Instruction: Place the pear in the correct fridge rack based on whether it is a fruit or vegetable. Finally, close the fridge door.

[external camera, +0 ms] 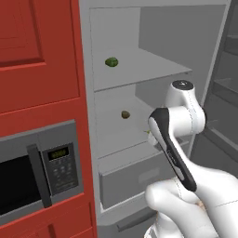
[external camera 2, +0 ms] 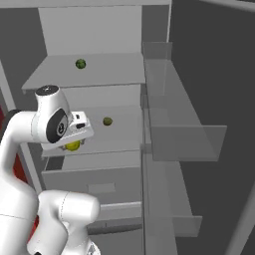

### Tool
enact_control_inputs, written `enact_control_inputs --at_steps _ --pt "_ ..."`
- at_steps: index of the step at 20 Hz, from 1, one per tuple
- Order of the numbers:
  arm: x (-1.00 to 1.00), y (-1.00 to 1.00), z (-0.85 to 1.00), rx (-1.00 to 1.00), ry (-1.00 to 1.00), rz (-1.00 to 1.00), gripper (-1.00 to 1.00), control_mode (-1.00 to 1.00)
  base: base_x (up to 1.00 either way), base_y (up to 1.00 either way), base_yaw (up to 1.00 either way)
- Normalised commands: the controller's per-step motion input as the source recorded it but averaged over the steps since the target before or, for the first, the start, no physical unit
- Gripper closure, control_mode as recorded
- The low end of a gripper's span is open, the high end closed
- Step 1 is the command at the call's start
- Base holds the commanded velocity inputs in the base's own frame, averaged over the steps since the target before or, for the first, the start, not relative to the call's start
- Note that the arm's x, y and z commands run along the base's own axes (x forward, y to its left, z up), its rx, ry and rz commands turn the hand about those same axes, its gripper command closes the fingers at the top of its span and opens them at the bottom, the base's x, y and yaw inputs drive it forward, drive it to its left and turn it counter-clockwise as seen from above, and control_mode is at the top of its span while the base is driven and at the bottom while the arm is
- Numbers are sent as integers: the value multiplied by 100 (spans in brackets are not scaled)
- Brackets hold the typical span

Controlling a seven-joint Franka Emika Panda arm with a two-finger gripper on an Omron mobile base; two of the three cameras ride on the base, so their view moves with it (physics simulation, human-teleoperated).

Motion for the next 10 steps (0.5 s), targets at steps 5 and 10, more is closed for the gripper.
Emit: enact_control_inputs --at_steps 5,10 --pt "0 -3 0 0 -3 1 100 -100 5 0 17" --pt "18 -8 80 0 -10 -3 100 -100 0 0 0"
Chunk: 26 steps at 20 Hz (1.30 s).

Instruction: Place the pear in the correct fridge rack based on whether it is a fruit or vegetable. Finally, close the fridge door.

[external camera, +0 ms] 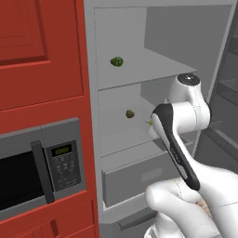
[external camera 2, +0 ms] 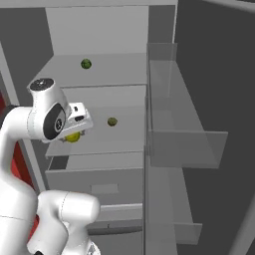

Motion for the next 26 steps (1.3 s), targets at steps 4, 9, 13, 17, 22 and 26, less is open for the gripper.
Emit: enact_control_inputs --at_steps 4,9,13,17,22,26 --pt "29 0 100 0 -11 -5 100 -100 0 0 0" --pt "16 1 100 -2 -21 0 100 -100 0 0 0" --pt "1 3 51 -2 -26 0 100 -100 0 0 0" --pt "12 4 0 0 -24 1 100 -100 0 0 0" --pt "42 9 0 0 -14 9 100 -100 0 0 0" --pt "2 -16 -8 0 -1 4 100 -100 0 0 0"
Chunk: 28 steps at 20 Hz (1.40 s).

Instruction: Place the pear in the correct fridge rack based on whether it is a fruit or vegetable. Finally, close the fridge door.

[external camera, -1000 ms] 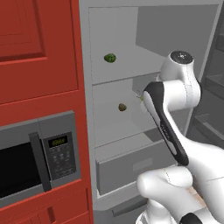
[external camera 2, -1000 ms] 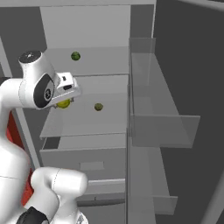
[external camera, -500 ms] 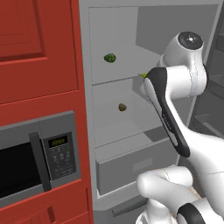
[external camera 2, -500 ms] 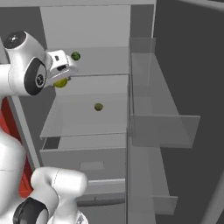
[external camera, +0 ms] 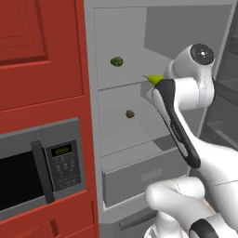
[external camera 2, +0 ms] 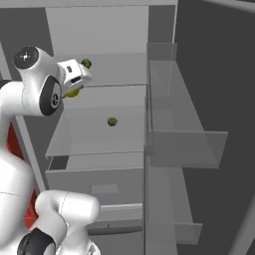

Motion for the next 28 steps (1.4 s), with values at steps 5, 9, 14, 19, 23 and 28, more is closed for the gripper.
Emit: enact_control_inputs --at_steps 5,9,14,19,23,28 --pt "0 -11 -75 -5 3 7 100 -100 0 0 0" --pt "11 0 -90 -3 7 16 100 -100 0 0 0" --pt "54 0 -85 0 13 15 100 -100 0 0 0" --pt "62 -2 -64 0 15 16 100 -100 0 0 0" --pt "56 0 -57 0 15 8 100 -100 0 0 0" --pt "53 0 -58 0 8 7 100 -100 0 0 0"
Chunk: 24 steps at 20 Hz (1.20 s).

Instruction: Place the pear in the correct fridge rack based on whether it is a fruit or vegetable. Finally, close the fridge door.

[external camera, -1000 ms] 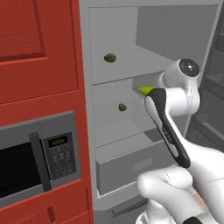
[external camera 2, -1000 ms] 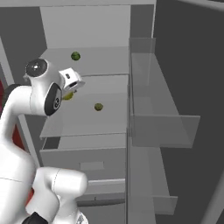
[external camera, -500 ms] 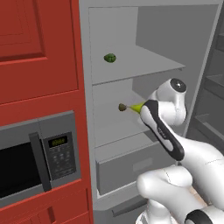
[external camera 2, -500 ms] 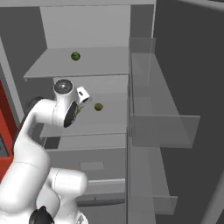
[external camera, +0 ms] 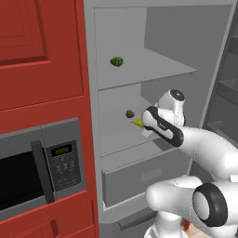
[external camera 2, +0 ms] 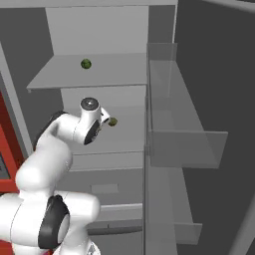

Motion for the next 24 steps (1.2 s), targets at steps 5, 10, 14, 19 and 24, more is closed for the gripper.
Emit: enact_control_inputs --at_steps 5,10,14,19,24 --pt "58 2 -47 0 2 1 100 -100 0 0 0" --pt "53 0 -35 0 0 0 100 -100 0 0 0" --pt "56 0 -44 0 0 0 100 -100 0 0 0" --pt "59 0 -57 0 0 0 100 -100 0 0 0" --pt "48 0 -45 0 0 0 100 -100 0 0 0"
